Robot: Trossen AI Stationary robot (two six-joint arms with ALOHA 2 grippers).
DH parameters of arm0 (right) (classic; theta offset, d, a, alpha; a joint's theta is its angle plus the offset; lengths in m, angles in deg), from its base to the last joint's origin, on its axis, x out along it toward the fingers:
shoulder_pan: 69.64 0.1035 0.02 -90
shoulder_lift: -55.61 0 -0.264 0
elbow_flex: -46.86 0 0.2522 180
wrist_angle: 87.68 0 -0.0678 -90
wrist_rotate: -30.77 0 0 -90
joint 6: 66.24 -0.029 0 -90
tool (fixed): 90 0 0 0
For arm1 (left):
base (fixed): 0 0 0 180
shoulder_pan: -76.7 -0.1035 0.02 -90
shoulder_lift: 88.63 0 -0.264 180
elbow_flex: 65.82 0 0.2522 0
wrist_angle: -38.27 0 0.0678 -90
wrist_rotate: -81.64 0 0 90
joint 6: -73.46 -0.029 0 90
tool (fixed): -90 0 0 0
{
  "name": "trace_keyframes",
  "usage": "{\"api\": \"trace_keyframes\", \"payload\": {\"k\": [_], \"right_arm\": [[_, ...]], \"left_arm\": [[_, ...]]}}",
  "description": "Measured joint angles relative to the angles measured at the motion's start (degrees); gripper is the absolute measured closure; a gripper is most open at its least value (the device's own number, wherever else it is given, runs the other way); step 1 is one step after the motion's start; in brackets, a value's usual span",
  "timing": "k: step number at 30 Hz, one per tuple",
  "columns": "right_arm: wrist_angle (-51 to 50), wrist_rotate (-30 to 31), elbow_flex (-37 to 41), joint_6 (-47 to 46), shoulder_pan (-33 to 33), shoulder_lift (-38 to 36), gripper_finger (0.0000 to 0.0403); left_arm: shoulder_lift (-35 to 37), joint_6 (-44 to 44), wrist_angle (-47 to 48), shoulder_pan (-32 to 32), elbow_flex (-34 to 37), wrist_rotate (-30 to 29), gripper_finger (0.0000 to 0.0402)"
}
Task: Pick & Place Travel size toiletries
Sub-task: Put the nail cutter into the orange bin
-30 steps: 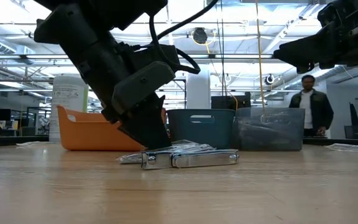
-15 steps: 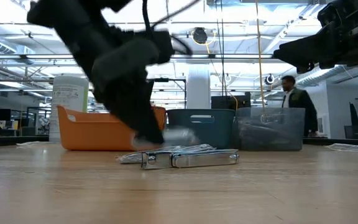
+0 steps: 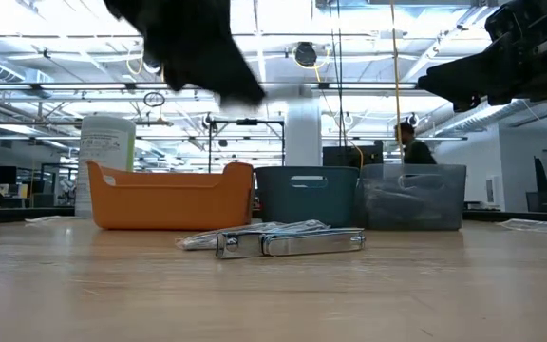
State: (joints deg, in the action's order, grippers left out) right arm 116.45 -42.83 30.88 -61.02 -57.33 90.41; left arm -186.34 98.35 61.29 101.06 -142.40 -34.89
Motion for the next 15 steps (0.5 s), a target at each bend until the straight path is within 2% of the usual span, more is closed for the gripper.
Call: {"api": "trace_keyframes", "payload": {"k": [15], "right_arm": [[0.0,0.0,0.0,0.0,0.0,0.0,0.0248]], "left_arm": [[14.5,-10.9,1.7,5.6,-0.1,-10.1,0.0381]]}}
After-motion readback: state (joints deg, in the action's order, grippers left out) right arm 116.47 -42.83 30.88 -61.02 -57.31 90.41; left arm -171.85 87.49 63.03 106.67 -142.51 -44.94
